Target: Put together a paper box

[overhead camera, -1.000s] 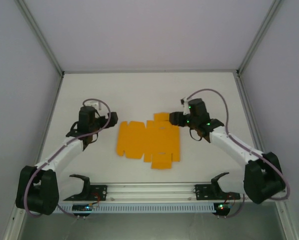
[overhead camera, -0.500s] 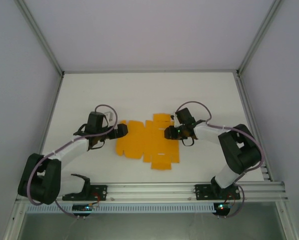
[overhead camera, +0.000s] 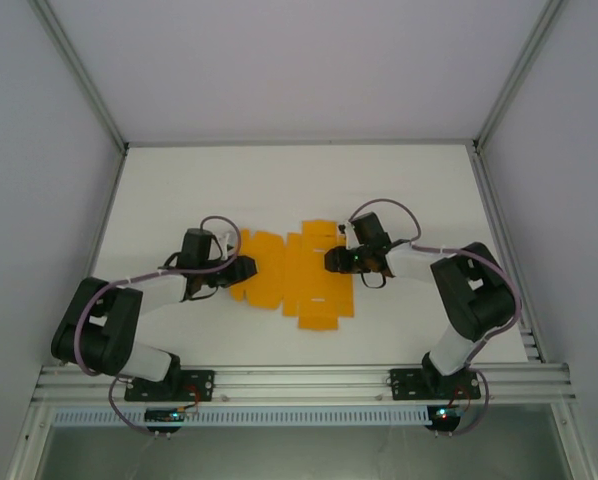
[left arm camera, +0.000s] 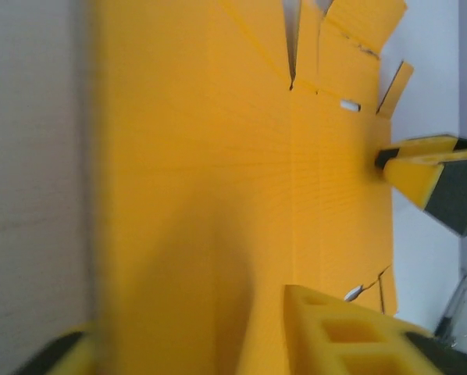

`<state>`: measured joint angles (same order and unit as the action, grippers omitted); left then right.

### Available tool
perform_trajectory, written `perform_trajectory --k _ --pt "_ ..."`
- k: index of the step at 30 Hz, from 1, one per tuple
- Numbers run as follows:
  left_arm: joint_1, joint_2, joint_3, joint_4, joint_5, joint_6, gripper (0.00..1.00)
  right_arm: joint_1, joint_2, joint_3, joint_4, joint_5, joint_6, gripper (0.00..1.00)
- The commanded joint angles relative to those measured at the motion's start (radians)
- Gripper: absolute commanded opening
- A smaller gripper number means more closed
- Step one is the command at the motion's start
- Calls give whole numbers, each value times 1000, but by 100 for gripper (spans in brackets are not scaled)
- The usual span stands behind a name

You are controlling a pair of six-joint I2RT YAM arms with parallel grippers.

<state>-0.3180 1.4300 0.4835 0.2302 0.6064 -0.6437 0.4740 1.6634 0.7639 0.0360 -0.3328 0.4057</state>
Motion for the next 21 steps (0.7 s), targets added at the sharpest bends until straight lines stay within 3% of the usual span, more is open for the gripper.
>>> perform_trajectory --k 1,2,6,9,12,21 --pt "-8 -29 7 102 34 -10 9 -8 -10 -38 -98 36 -39 42" --pt "-7 -47 8 104 29 -12 0 -16 -30 -31 -107 32 -49 43" --pt "-4 -159 3 111 19 -25 0 -49 -164 11 -166 7 -101 53" --pt "1 -266 9 116 21 -42 0 -91 -297 34 -219 -22 -120 71" --pt "13 -374 18 110 13 -72 0 -146 -433 22 -242 -99 -130 80" --pt "36 -555 62 136 66 -175 0 -310 -636 -32 -191 -473 -87 79"
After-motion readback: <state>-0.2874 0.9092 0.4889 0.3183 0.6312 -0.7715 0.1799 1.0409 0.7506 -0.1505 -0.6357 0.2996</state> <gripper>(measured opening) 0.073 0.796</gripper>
